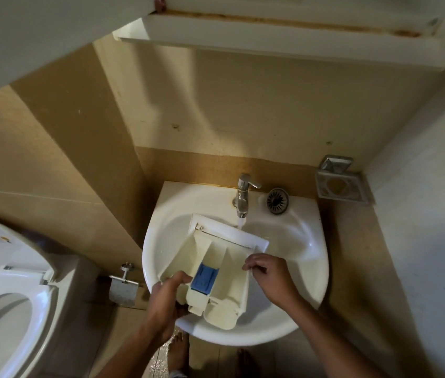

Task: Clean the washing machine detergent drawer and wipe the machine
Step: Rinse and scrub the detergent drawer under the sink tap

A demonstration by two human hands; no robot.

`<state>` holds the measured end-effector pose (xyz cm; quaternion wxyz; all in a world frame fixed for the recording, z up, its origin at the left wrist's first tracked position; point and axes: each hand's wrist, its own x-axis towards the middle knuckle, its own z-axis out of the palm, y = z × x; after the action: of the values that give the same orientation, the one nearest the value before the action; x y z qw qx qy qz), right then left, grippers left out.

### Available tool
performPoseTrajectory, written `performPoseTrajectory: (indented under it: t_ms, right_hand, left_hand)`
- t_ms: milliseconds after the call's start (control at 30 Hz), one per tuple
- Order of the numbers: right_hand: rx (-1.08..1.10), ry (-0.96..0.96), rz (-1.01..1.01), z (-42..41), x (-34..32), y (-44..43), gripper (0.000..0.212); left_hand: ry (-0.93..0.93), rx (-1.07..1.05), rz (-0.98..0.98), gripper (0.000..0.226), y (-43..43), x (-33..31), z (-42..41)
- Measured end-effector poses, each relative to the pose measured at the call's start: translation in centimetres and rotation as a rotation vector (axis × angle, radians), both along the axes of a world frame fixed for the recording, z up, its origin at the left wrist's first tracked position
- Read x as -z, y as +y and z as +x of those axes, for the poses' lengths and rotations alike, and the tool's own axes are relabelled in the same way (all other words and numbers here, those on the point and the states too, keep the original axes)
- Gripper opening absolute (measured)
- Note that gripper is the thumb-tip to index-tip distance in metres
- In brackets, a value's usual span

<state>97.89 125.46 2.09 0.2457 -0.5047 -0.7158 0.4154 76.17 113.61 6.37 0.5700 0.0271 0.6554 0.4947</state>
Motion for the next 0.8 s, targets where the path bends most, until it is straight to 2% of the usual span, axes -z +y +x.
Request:
performPoseTrajectory:
  t_ms: [133, 233, 267, 300, 333, 400, 467, 500, 533, 600, 667, 733, 800]
  right_hand:
    - [0.094, 0.004, 0.016, -1.1, -1.1, -2.0, 0.035]
    - [0.285, -0.116, 0.354, -1.0, -3.1, -2.8, 0.015]
    - [0.358, -0.178, 0.444, -0.8, -3.8, -2.8, 0.014]
    - [0.420, -0.229, 0.449, -0.4, -4.0, -2.4, 0.022]
    - [0.441, -0.270, 0.325, 0.1, -4.2, -1.7, 0.036]
    - [0.348, -0.242, -0.185, 1.4, -4.7, 0.1, 0.059]
    - [0.201, 0.020, -0.714, 2.8, -5.5, 1.1, 0.055]
    - [0.171, 0.133, -0.873, 3.3, -5.9, 1.1, 0.046]
    - [0.155, 0.157, -0.926, 3.5, -6.3, 0.9, 0.039]
    - [0.149, -0.009, -0.803, 4.0, -6.6, 0.3, 0.036]
    - [0.203, -0.169, -0.598, 4.4, -7.0, -0.4, 0.044]
    - [0.296, -0.180, -0.437, 3.6, -7.8, -1.1, 0.049]
    - [0.331, -0.236, -0.277, 1.2, -8.0, -2.0, 0.048]
  left_hand:
    - [-0.008, 0.081, 0.034, 0.038, 0.5, 0.3, -3.2]
    - [-0.044, 0.230, 0.018, 0.035, 2.1, -0.4, -4.8]
    - [-0.057, 0.293, 0.000, 0.034, 2.6, -0.6, -5.2]
    - [-0.066, 0.357, -0.020, 0.035, 3.2, -0.7, -5.6]
    - [-0.083, 0.416, -0.039, 0.037, 3.8, -0.5, -5.9]
    - [-0.111, 0.499, -0.082, 0.036, 5.0, 0.2, -6.1]
    - [-0.121, 0.550, -0.105, 0.036, 6.1, 1.0, -5.9]
    - [-0.126, 0.564, -0.114, 0.038, 6.6, 1.3, -5.7]
    - [-0.140, 0.575, -0.116, 0.042, 6.9, 1.5, -5.5]
    - [-0.185, 0.575, -0.111, 0.048, 7.5, 2.4, -5.1]
    - [-0.234, 0.554, -0.074, 0.043, 7.9, 3.1, -4.3]
    - [-0.258, 0.474, -0.041, 0.033, 8.1, 4.0, -3.3]
    - [-0.240, 0.348, -0.032, 0.038, 7.9, 4.8, -2.6]
